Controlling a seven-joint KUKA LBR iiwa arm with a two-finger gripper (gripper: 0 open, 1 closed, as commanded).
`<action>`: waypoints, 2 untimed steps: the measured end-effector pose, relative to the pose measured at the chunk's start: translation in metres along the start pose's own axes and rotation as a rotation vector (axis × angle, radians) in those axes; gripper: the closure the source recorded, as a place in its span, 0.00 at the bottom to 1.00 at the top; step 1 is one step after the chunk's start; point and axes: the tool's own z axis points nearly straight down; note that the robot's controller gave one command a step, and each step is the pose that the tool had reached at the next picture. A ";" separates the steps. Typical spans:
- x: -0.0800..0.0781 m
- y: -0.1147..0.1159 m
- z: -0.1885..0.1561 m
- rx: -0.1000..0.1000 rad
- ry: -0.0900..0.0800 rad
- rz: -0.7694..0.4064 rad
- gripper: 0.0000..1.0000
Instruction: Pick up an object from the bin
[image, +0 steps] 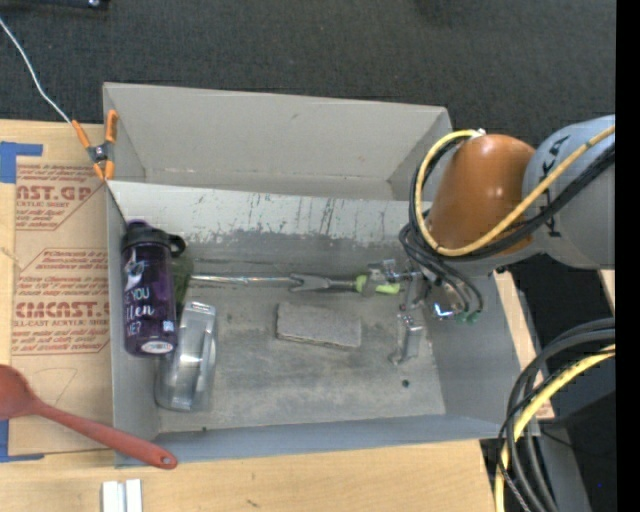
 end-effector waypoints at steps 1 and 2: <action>0.010 0.010 -0.058 -0.004 0.011 0.069 0.00; -0.021 -0.006 -0.061 0.002 -0.006 -0.024 0.00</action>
Offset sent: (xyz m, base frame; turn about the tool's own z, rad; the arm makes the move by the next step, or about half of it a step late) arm 0.0328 -0.0091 0.0401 -0.0664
